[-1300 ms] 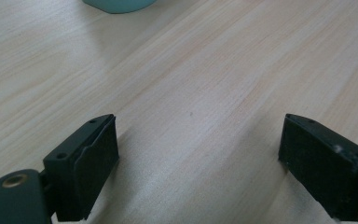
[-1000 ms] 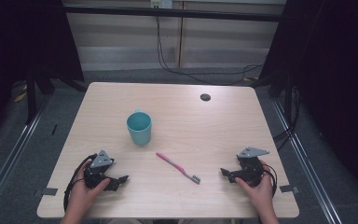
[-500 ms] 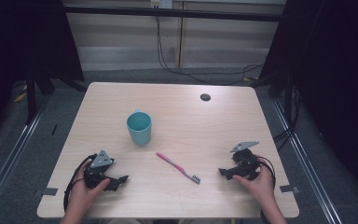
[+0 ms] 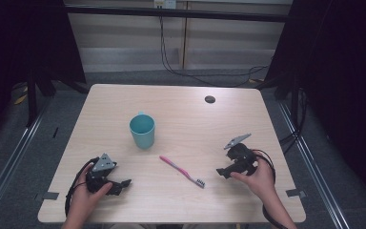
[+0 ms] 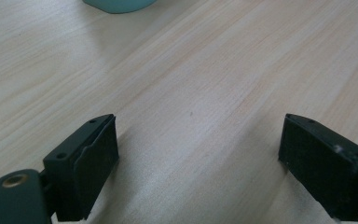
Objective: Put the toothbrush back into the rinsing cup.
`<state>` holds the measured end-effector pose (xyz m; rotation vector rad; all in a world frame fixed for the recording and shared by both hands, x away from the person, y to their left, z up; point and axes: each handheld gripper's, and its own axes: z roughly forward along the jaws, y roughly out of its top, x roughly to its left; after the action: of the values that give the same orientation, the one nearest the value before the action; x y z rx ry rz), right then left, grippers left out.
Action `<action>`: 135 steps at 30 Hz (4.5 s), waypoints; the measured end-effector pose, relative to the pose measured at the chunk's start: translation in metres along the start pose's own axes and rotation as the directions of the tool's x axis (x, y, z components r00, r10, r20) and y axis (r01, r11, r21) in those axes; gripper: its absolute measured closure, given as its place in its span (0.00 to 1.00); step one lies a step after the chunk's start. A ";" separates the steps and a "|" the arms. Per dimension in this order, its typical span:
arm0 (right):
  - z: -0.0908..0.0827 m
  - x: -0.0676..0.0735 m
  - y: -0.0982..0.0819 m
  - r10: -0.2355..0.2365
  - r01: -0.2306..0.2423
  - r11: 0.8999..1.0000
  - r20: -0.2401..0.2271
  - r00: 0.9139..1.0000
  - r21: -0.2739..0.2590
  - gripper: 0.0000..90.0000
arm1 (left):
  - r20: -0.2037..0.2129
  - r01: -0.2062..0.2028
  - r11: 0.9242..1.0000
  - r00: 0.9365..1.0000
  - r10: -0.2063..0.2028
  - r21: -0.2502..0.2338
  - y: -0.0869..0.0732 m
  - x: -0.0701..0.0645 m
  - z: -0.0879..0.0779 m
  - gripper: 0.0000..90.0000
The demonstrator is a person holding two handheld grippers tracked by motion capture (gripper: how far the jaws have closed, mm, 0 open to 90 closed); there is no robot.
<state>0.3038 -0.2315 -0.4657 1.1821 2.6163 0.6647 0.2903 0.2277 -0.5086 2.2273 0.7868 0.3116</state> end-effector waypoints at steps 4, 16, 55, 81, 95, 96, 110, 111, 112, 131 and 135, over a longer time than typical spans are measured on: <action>-0.001 0.002 0.007 -0.014 0.014 1.000 -0.001 1.000 0.015 0.19 | 0.000 0.000 1.000 1.000 0.000 0.000 0.000 0.000 0.000 0.13; -0.004 0.011 0.030 -0.050 0.051 0.998 -0.023 0.998 0.039 0.19 | 0.000 0.001 1.000 1.000 -0.001 0.000 0.000 0.000 0.000 0.13; 0.010 0.057 0.087 -0.183 0.199 0.968 -0.110 0.977 0.156 0.33 | 0.000 0.000 1.000 1.000 0.000 0.000 0.000 0.000 0.000 0.13; 0.037 0.076 0.092 -0.209 0.245 0.948 -0.185 0.960 0.205 0.50 | 0.000 0.001 1.000 1.000 -0.001 0.000 0.000 0.000 0.000 0.13; 0.047 0.083 0.094 -0.228 0.272 0.935 -0.203 0.952 0.227 0.59 | 0.001 0.000 1.000 1.000 0.000 0.001 0.000 0.000 0.000 0.13; 0.047 0.083 0.094 -0.228 0.272 0.935 -0.203 0.952 0.227 0.59 | 0.001 0.000 1.000 1.000 0.000 0.001 0.000 0.000 0.000 0.13; 0.052 0.086 0.094 -0.241 0.285 0.927 -0.192 0.951 0.246 0.69 | 0.000 0.000 1.000 1.000 0.000 0.002 0.000 0.000 0.000 0.13; 0.052 0.086 0.094 -0.243 0.286 0.925 -0.190 0.951 0.250 0.71 | 0.000 0.001 1.000 1.000 -0.001 0.001 0.000 0.000 0.000 0.13; 0.052 0.086 0.094 -0.242 0.286 0.925 -0.191 0.951 0.252 0.71 | 0.000 0.001 1.000 1.000 -0.001 0.001 0.000 0.000 0.000 0.13; 0.053 0.089 0.094 -0.276 0.319 0.904 -0.183 0.944 0.286 0.91 | 0.000 0.001 1.000 1.000 -0.001 0.001 0.000 0.000 0.000 0.13; 0.052 0.089 0.093 -0.289 0.331 0.902 -0.183 0.940 0.277 0.91 | 0.000 0.000 1.000 1.000 0.000 0.002 0.000 0.000 0.000 0.13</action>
<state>0.3243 -0.0942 -0.4673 0.7719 3.0137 0.2957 0.2907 0.2276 -0.5085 2.2290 0.7873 0.3111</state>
